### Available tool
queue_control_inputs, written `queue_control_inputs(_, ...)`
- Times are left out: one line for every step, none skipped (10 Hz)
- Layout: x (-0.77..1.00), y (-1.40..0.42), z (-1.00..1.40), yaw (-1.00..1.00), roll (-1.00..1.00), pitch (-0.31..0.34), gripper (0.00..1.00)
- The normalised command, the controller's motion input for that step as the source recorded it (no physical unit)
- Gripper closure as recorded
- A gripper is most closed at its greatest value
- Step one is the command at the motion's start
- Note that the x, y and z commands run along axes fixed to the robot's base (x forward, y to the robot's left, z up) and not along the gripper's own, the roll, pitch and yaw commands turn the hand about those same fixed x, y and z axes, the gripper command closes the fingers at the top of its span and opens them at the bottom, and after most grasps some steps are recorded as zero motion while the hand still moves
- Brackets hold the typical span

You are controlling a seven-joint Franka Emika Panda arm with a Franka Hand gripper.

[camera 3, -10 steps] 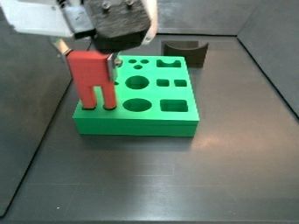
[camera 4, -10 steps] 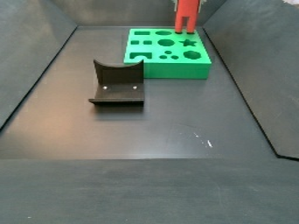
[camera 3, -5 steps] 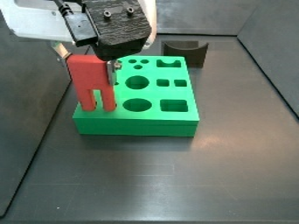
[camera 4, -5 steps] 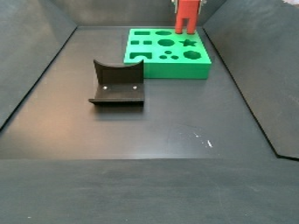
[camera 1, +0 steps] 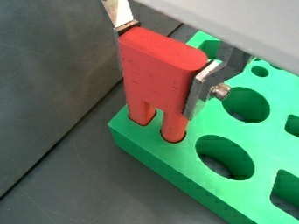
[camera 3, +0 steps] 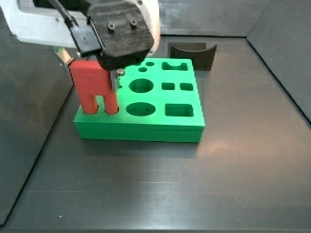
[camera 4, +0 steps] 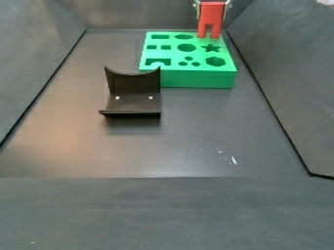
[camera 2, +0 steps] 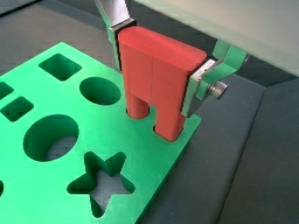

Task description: Insert the square-circle object.

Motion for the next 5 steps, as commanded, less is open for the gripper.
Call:
queue_control_inputs(0.00, 0.00, -0.67, -0.09, 0.02, -0.039, 1.00)
queue_control_inputs(0.08, -0.02, -0.69, -0.11, 0.05, -0.003, 1.00)
queue_control_inputs(0.07, -0.03, -0.74, -0.11, 0.07, -0.011, 1.00)
queue_control_inputs(0.06, -0.05, -0.84, -0.15, 0.08, -0.050, 1.00)
queue_control_inputs(0.11, -0.07, -0.92, -0.24, 0.08, -0.096, 1.00)
